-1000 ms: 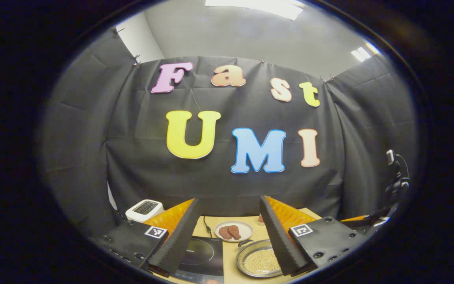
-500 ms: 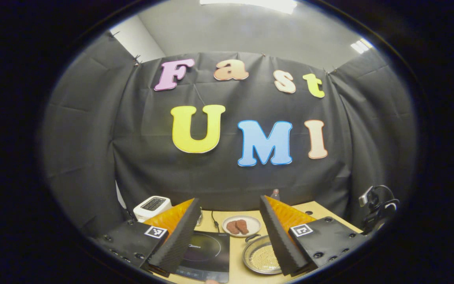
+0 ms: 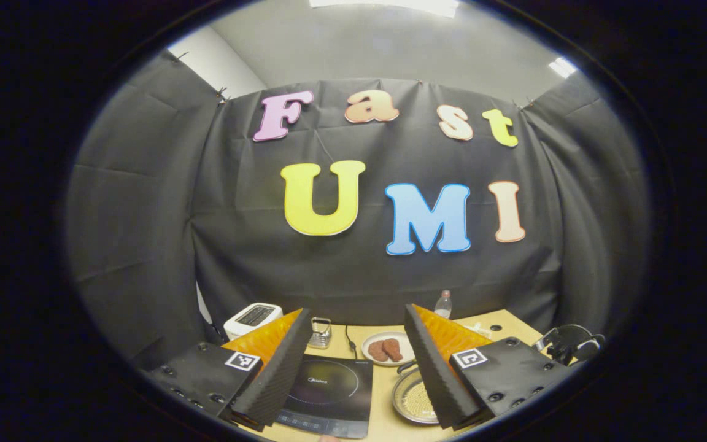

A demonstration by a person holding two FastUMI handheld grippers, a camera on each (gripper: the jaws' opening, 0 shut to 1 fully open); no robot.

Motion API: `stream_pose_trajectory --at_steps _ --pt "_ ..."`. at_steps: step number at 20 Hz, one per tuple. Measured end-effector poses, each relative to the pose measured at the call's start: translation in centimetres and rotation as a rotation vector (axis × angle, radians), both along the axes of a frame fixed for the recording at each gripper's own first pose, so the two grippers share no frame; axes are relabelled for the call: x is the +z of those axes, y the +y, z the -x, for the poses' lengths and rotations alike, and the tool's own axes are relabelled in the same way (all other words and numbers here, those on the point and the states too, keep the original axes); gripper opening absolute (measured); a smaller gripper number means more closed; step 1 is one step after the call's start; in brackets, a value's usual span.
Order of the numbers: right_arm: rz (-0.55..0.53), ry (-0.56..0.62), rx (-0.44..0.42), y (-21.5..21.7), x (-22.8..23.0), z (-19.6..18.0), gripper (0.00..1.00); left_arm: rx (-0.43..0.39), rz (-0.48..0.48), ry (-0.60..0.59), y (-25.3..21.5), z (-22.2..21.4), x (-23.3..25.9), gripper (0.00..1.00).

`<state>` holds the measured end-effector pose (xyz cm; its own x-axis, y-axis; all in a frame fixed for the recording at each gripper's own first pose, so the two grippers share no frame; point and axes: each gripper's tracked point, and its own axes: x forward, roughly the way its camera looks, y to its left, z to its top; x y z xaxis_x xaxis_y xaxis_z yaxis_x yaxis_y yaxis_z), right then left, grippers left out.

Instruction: First push the handle of the pot to place it horizontally, then grasp the pot with both hands and set it on the induction cooktop.

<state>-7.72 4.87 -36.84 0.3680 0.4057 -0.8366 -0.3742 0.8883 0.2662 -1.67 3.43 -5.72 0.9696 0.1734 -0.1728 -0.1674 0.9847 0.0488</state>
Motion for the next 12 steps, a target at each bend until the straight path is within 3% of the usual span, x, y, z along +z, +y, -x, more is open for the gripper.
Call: stream_pose_trajectory --at_steps 5,12 --pt "0.056 0.044 0.030 0.2 -2.1 0.5 0.03 0.017 -0.025 0.005 0.6 0.3 0.1 0.98" --pt "0.073 0.061 -0.005 -1.1 -2.7 -0.2 0.01 0.009 -0.027 0.013 -0.1 -0.4 0.1 0.97"
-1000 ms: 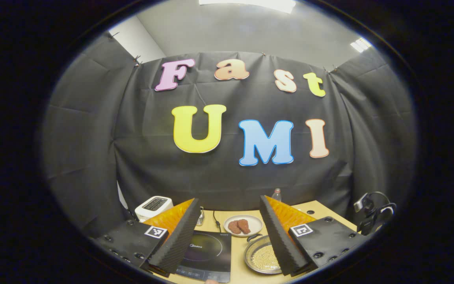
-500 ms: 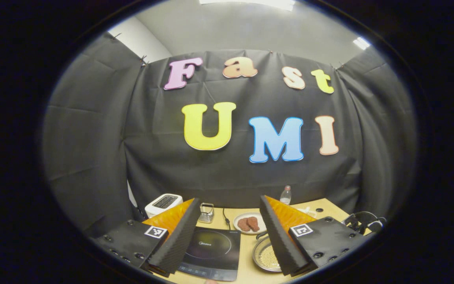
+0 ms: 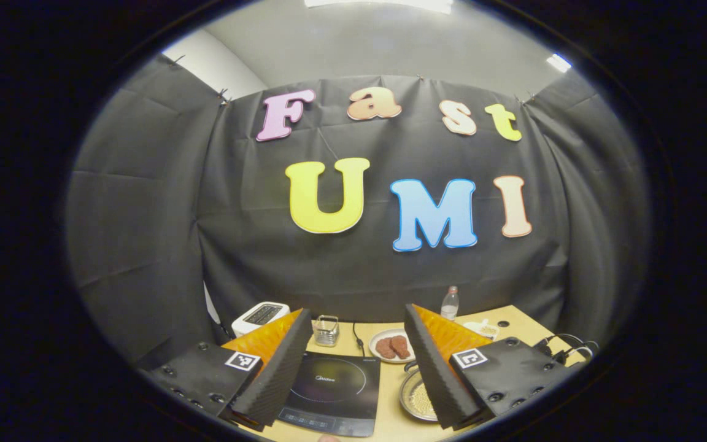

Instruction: First push the handle of the pot to place it horizontally, then grasp the pot with both hands and set it on the induction cooktop.

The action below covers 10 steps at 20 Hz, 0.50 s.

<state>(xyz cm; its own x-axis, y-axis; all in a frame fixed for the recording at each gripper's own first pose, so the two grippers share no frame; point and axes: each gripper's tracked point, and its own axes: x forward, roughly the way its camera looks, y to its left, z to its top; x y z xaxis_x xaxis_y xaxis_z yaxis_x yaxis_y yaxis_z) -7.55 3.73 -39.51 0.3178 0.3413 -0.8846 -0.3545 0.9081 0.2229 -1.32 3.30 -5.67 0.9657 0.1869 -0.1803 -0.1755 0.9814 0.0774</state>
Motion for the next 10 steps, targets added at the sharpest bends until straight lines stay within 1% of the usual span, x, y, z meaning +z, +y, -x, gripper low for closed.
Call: stream_pose_trajectory --at_steps 5,6,10 --pt "0.030 0.009 -0.071 -2.3 0.0 -0.9 0.01 -0.040 0.001 0.011 -1.8 -1.0 -0.4 0.95" --pt "0.042 0.002 -0.081 -2.8 0.2 -1.2 0.01 -0.047 0.001 0.010 -2.1 -1.2 -0.4 1.00" --pt "0.091 -0.034 -0.122 -4.8 0.0 -2.7 0.01 -0.081 0.001 0.009 -3.5 -2.2 -0.2 1.00"
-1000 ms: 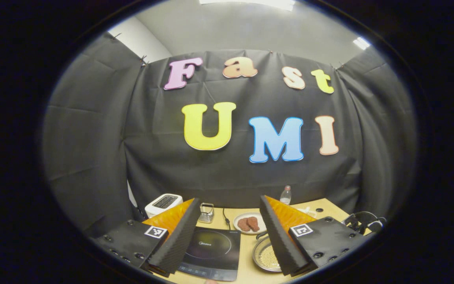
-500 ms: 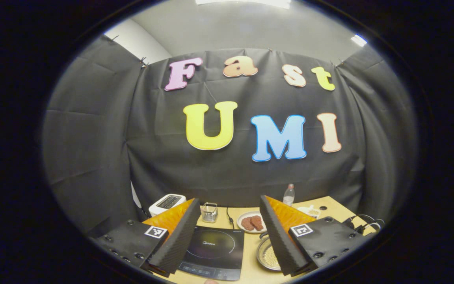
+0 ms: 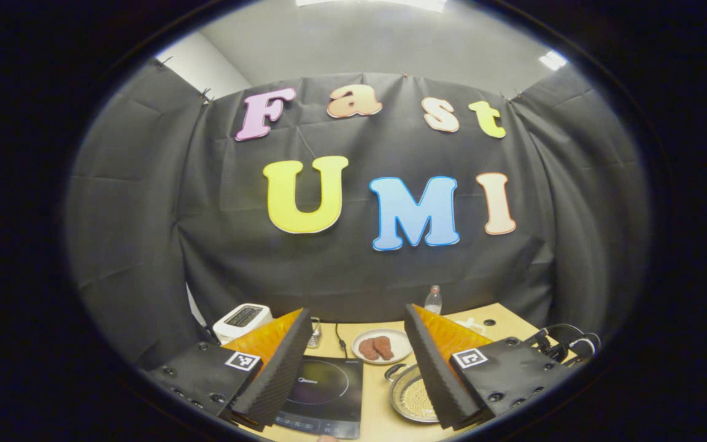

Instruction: First push the handle of the pot to place it horizontally, then grasp the pot with both hands and set it on the induction cooktop.

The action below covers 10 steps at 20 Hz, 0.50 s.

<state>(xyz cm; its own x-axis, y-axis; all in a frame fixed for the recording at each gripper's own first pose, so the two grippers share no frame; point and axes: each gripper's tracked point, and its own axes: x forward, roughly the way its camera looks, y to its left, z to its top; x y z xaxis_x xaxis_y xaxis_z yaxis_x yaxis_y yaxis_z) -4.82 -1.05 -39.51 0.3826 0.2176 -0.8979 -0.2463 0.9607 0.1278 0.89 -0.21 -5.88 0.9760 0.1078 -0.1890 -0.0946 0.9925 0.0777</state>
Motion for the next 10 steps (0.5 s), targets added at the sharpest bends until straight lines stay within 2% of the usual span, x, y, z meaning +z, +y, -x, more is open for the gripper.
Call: stream_pose_trajectory --at_steps 6,10 --pt "0.015 -0.032 -0.078 -2.7 -0.3 -1.6 0.01 -0.023 -0.012 0.008 -1.3 -0.6 -0.2 0.95" --pt "0.046 -0.068 -0.091 -4.5 -0.3 -3.1 0.01 -0.026 -0.006 0.009 -2.1 -0.9 -0.1 0.95"
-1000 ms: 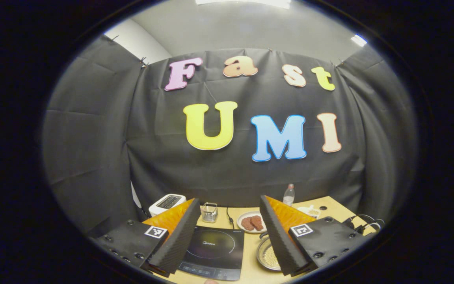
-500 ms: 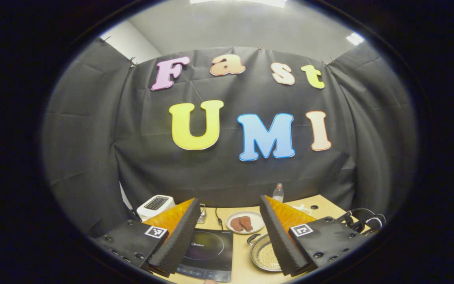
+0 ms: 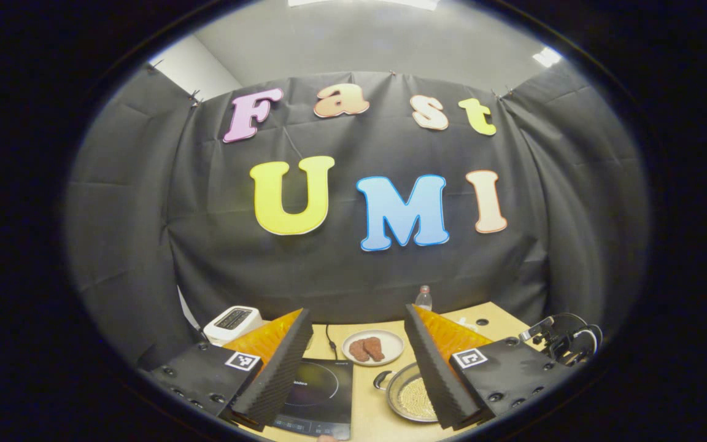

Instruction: First push the handle of the pot to place it horizontally, then grasp the pot with both hands and set it on the induction cooktop.

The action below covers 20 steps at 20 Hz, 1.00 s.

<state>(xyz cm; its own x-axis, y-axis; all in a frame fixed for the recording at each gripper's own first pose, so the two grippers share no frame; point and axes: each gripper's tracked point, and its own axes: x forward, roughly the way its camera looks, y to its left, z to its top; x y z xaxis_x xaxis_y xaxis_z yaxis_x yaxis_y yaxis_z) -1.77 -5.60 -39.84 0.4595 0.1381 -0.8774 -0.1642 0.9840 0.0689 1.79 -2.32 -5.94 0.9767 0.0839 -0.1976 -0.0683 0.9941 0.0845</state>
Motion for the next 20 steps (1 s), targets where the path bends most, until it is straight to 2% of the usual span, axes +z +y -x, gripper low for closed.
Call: stream_pose_trajectory --at_steps 6,7,8,15,17,19,20 --pt "0.019 -0.032 -0.012 -2.3 -0.3 -2.6 0.01 -0.011 0.004 0.021 -1.6 -1.0 -0.9 1.00" --pt "0.015 -0.036 -0.014 -2.6 -0.4 -3.0 0.01 -0.009 0.004 0.028 -1.8 -1.2 -1.1 1.00" --pt "0.013 -0.039 -0.014 -2.8 -0.4 -3.4 0.00 -0.007 0.006 0.030 -2.1 -1.4 -1.2 0.95" --pt "-0.011 -0.065 0.009 -4.1 -0.7 -6.3 0.01 0.022 0.032 0.062 -3.7 -2.2 -3.0 0.95" --pt "-0.020 -0.069 0.013 -4.3 -0.7 -6.8 0.01 0.030 0.043 0.076 -4.0 -2.3 -3.8 0.98" --pt "-0.029 -0.073 0.018 -4.4 -0.7 -6.8 0.01 0.032 0.049 0.086 -4.1 -2.4 -4.5 0.95" --pt "-0.026 -0.075 0.008 -4.7 -0.5 -6.7 0.01 0.027 0.054 0.093 -4.2 -2.4 -5.1 0.98"
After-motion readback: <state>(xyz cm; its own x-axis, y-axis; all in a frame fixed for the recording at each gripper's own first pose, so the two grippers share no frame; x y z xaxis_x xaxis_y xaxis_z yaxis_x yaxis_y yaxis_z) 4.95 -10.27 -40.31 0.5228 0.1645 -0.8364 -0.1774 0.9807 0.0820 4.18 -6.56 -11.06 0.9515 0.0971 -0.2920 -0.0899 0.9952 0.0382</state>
